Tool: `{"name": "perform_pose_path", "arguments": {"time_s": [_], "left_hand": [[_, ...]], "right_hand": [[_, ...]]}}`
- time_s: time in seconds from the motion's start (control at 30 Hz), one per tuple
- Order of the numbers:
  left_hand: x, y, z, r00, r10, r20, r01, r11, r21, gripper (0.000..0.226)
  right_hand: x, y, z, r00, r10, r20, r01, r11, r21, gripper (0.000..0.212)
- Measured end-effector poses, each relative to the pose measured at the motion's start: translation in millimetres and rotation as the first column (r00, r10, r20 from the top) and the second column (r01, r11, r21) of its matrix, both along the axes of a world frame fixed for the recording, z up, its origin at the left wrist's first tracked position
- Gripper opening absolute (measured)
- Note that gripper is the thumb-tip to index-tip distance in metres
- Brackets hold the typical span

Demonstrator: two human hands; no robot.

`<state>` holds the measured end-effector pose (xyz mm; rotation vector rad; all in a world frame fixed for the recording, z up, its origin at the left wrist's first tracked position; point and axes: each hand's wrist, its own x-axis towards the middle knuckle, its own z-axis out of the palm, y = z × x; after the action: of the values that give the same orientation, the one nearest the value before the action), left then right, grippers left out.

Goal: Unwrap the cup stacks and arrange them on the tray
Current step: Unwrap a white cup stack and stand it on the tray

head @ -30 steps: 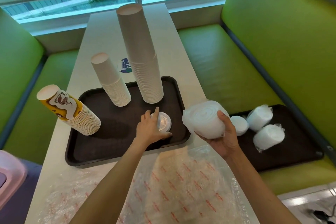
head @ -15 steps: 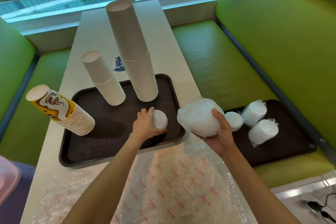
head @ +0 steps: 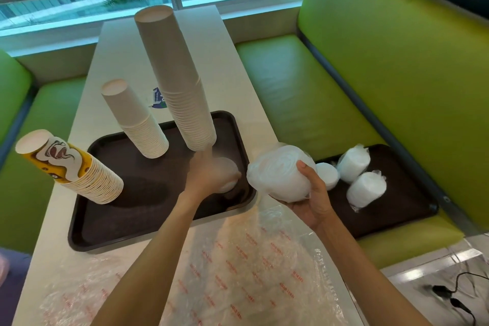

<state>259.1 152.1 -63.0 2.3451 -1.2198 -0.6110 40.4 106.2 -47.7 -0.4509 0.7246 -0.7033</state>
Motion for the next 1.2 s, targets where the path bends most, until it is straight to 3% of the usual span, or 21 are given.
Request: {"name": "perform_pose_path", "arguments": {"time_s": [0.03,0.1,0.17,0.2,0.3,0.4,0.6,0.7,1.03,1.2], "left_hand": [[-2.8,3.3,11.9,0.995,0.064,-0.082,-0.077,0.984,-0.163,0.093],[-15.9,12.5,41.0,0.962,0.122,-0.244,-0.231,0.842,-0.487,0.062],[-34.1,24.5,70.5,0.936,0.003,-0.351,-0.244,0.726,-0.643,0.036],[-43.1,31.0,81.4,0.926,-0.1,-0.365,-0.186,0.72,-0.669,0.03],[-60.9,47.7,93.4,0.889,-0.338,-0.308,0.094,0.795,-0.6,0.033],[-65.6,58.4,85.1,0.891,-0.373,-0.259,0.214,0.848,-0.485,0.044],[-72.3,75.8,78.2,0.877,-0.3,-0.375,0.119,0.892,-0.436,0.06],[-76.5,78.5,80.7,0.843,-0.265,-0.468,0.037,0.897,-0.441,0.058],[-77.1,80.0,79.9,0.802,-0.249,-0.544,-0.014,0.901,-0.433,0.067],[-75.0,84.3,80.4,0.785,-0.274,-0.556,0.012,0.904,-0.428,0.059]], "right_hand": [[1.2,0.6,1.1,1.0,0.002,0.004,-0.002,1.0,-0.002,0.111],[5.4,3.3,5.6,1.0,0.017,0.003,-0.017,1.0,-0.004,0.11],[11.0,8.3,10.8,0.998,0.053,-0.014,-0.053,0.998,-0.013,0.11],[13.9,11.2,13.4,0.997,0.078,-0.02,-0.079,0.997,-0.017,0.109],[18.6,18.8,21.7,0.986,0.164,-0.006,-0.165,0.985,-0.051,0.086],[20.7,22.9,29.6,0.971,0.24,-0.011,-0.24,0.967,-0.088,0.077],[23.0,27.0,38.6,0.953,0.301,-0.032,-0.303,0.948,-0.097,0.072],[21.3,30.0,44.0,0.953,0.296,-0.058,-0.301,0.948,-0.106,0.057],[17.1,34.4,50.4,0.951,0.281,-0.131,-0.296,0.948,-0.115,0.064],[14.2,31.9,55.5,0.941,0.301,-0.153,-0.316,0.945,-0.088,0.065]]}}
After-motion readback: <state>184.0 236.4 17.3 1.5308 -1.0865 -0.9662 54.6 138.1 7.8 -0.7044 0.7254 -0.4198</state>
